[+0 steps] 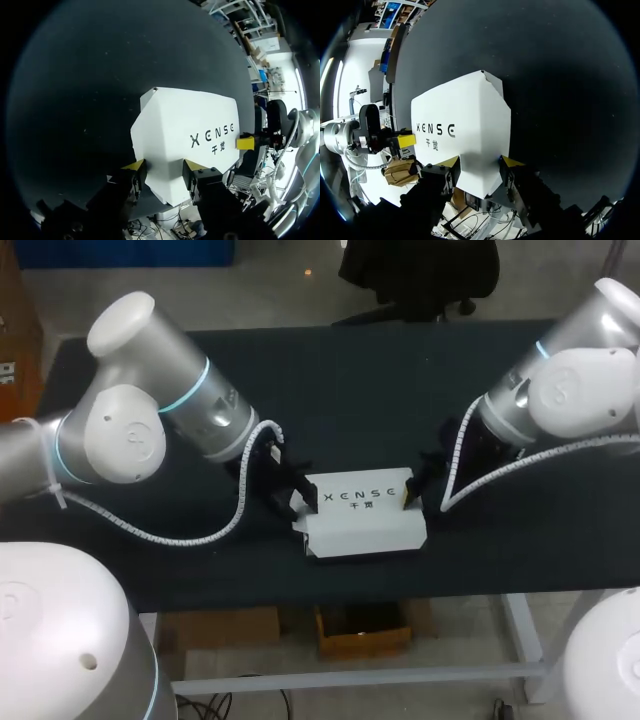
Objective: Assemble the packaging by folding the flat box into shape, placing the metal phone stand inside, and closing the box properly
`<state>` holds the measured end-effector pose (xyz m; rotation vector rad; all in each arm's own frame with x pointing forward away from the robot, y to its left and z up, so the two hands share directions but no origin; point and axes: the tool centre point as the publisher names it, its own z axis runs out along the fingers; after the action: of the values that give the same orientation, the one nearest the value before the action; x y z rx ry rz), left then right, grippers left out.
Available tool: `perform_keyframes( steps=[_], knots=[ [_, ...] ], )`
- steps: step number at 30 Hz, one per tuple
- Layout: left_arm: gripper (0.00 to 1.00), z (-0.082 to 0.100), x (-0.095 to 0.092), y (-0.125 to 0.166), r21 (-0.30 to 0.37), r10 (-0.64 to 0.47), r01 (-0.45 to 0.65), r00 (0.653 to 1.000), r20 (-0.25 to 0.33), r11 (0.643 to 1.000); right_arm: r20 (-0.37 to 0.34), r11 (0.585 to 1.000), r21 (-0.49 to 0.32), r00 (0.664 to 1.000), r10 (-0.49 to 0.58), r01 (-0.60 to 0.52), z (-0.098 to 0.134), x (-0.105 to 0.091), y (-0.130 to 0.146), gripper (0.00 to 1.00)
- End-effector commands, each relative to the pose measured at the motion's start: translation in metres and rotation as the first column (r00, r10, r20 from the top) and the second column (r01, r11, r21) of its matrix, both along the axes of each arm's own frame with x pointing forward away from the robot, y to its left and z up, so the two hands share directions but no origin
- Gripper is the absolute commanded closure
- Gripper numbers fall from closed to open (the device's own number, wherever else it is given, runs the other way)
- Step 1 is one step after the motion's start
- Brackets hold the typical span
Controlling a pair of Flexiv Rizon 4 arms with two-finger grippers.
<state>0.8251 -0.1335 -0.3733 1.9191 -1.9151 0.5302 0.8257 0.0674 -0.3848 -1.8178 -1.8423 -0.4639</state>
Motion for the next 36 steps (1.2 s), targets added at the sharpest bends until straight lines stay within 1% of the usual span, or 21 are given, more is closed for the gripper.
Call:
perform_keyframes(
  steps=[1,17,24,36],
  knots=[
    [0.53,-0.005,0.002,-0.004,-0.017,-0.006,0.006,1.0,-0.002,1.0,-0.004,1.0,0.015,1.0,0.007,-0.007,-0.001,0.003,0.003,0.51],
    [0.53,-0.006,0.005,-0.013,-0.077,-0.007,0.004,0.999,-0.037,0.997,0.0,0.999,0.048,1.0,0.005,-0.005,0.0,0.004,0.005,0.52],
    [0.53,-0.007,0.006,-0.016,-0.107,0.026,-0.035,0.996,-0.087,0.994,-0.006,0.999,0.051,1.0,0.003,-0.003,-0.001,0.003,0.006,0.52],
    [0.53,-0.001,0.004,-0.018,-0.097,0.054,-0.066,0.992,-0.118,0.993,-0.026,0.999,0.035,1.0,-0.004,0.005,0.003,0.005,0.008,0.52]
  ],
)
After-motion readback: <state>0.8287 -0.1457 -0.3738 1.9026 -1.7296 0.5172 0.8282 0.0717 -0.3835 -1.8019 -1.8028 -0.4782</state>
